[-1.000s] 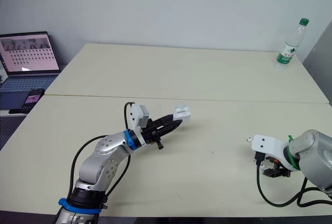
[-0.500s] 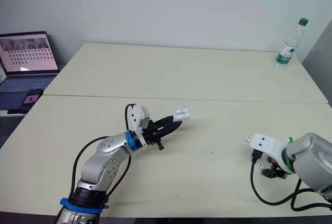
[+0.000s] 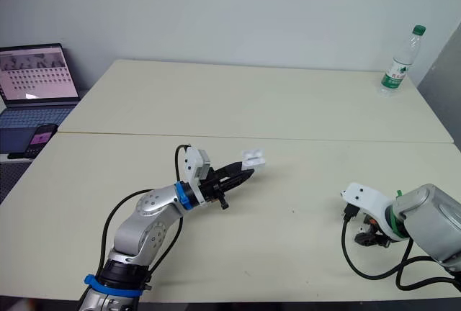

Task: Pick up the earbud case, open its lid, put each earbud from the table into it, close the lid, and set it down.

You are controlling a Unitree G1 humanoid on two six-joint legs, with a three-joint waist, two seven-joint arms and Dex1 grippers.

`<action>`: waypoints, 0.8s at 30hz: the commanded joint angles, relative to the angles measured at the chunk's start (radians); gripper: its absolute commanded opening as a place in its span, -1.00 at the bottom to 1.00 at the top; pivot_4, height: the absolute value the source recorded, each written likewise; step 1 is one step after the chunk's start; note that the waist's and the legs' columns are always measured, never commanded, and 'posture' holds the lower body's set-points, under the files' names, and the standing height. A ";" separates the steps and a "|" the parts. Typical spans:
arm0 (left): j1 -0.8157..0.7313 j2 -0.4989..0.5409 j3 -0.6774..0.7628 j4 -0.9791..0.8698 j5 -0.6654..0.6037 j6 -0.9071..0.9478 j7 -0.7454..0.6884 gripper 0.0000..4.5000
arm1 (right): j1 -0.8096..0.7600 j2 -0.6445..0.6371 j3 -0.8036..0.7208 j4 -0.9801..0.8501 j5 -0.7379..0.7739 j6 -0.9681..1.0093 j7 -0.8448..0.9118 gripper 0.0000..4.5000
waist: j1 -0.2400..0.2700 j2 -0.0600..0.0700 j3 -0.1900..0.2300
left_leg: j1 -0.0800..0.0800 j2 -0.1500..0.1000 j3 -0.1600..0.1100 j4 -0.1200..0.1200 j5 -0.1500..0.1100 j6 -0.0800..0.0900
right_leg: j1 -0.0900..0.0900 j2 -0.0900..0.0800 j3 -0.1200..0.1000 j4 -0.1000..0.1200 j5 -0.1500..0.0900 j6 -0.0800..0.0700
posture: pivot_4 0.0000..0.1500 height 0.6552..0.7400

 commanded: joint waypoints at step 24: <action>-0.075 -0.115 -0.013 0.002 0.035 -0.025 0.114 -0.65 | -0.136 0.603 -0.486 0.017 0.316 -0.132 -0.299 -0.83 | 0.002 0.000 0.001 | -0.002 -0.001 -0.002 -0.001 0.000 0.000 | -0.001 0.003 0.001 0.000 0.000 0.000 | 1.00 0.91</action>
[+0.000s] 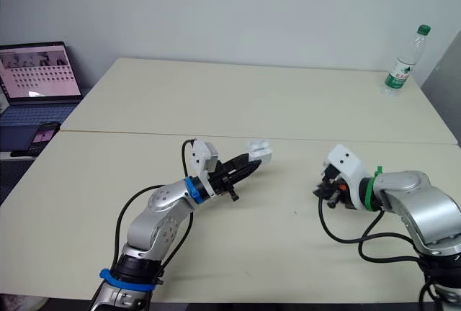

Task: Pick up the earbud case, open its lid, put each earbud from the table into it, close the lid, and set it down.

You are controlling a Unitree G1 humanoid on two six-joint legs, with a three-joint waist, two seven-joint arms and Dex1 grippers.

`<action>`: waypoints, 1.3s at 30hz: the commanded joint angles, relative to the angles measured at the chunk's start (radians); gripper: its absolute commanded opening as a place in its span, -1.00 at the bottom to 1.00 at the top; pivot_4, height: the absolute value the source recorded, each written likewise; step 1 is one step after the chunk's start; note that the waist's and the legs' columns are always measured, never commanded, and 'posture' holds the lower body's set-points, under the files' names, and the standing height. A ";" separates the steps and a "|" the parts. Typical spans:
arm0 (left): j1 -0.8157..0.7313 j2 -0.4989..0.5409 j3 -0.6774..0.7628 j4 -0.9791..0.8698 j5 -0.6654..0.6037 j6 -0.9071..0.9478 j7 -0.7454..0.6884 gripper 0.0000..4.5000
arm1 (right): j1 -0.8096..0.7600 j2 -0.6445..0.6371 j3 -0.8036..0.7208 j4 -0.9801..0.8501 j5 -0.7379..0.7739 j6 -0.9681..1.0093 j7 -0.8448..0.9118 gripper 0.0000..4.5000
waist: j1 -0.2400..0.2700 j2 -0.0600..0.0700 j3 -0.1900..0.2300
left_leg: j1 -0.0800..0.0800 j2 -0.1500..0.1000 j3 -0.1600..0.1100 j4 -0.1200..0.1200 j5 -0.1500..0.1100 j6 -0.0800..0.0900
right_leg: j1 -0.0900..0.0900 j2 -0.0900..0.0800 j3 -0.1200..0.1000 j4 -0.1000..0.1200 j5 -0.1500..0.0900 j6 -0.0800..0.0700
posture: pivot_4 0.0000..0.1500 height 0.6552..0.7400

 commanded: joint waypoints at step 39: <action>-0.093 -0.105 -0.012 0.069 0.032 -0.160 0.001 -0.65 | -0.010 0.551 0.006 0.059 0.184 -0.481 -0.431 -0.83 | -0.001 0.001 0.000 | 0.000 0.000 -0.001 -0.001 0.000 0.000 | -0.001 0.000 -0.001 0.001 0.000 0.000 | 1.00 0.91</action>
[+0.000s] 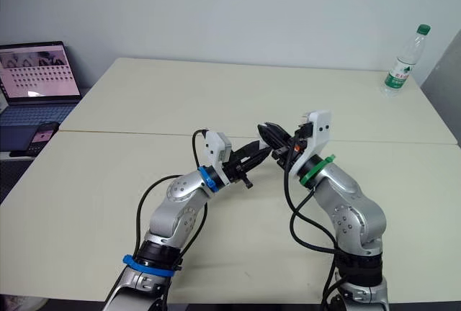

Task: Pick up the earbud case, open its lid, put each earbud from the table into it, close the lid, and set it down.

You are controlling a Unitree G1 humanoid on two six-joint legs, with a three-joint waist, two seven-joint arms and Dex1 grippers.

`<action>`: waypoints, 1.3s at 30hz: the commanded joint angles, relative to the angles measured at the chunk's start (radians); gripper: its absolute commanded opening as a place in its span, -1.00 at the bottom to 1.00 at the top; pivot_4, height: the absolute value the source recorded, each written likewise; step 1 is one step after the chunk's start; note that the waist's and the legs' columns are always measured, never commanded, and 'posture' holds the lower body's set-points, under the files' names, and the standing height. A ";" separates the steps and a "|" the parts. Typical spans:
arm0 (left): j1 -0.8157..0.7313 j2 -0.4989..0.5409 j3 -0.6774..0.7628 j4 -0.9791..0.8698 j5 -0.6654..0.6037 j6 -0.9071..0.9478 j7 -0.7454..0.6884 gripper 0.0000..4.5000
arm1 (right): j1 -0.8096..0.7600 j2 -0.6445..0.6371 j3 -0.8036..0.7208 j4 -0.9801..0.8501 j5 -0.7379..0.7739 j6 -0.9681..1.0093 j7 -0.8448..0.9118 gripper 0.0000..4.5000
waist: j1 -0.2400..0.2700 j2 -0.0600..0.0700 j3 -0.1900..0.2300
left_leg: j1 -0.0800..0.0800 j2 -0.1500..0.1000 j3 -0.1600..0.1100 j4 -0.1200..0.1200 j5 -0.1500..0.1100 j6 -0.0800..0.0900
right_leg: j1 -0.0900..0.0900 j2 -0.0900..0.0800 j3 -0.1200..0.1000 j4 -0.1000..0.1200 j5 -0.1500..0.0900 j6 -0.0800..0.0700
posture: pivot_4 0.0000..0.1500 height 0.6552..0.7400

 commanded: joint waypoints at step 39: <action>0.005 -0.050 0.032 -0.094 -0.113 0.051 0.001 -0.65 | -0.018 -0.073 -0.052 -0.023 0.115 -0.043 -0.062 0.98 | 0.000 0.000 0.000 | -0.001 0.000 0.000 0.000 0.000 0.000 | 0.000 0.000 0.000 -0.001 0.000 0.000 | 1.00 0.91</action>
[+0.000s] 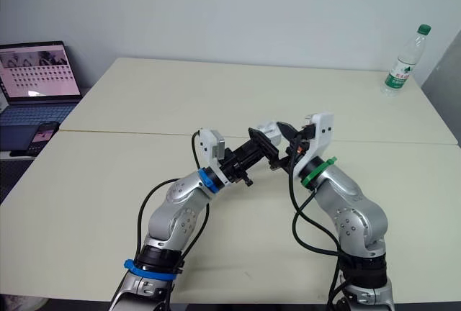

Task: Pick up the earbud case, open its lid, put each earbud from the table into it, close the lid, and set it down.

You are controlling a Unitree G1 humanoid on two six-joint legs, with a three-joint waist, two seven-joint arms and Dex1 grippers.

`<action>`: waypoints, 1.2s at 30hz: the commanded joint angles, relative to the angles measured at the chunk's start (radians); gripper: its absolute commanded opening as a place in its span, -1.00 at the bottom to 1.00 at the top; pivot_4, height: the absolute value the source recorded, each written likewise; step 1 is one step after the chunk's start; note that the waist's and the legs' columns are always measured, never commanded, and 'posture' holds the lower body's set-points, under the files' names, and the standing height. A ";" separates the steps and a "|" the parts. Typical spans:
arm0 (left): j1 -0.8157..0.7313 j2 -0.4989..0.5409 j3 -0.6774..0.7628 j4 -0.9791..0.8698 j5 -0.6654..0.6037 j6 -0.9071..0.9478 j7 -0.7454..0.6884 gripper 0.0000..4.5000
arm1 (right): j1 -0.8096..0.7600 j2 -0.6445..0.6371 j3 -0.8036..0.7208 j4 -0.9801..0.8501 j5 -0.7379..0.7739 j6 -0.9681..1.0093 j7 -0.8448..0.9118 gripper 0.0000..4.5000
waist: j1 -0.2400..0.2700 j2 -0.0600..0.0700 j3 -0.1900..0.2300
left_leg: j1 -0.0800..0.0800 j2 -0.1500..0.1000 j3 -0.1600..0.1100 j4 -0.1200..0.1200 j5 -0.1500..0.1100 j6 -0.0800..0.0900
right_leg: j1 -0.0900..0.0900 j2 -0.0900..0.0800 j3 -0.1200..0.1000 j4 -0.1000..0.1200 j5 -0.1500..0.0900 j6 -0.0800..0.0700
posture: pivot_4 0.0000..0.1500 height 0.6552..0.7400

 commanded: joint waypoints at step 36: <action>-0.004 0.008 -0.019 -0.018 0.028 -0.088 -0.019 -0.65 | -0.079 -0.257 0.060 -0.049 -0.097 0.022 0.058 0.98 | 0.000 0.000 0.000 | 0.000 0.000 0.000 0.000 0.000 0.000 | 0.000 0.000 0.000 -0.001 0.000 0.000 | 1.00 0.91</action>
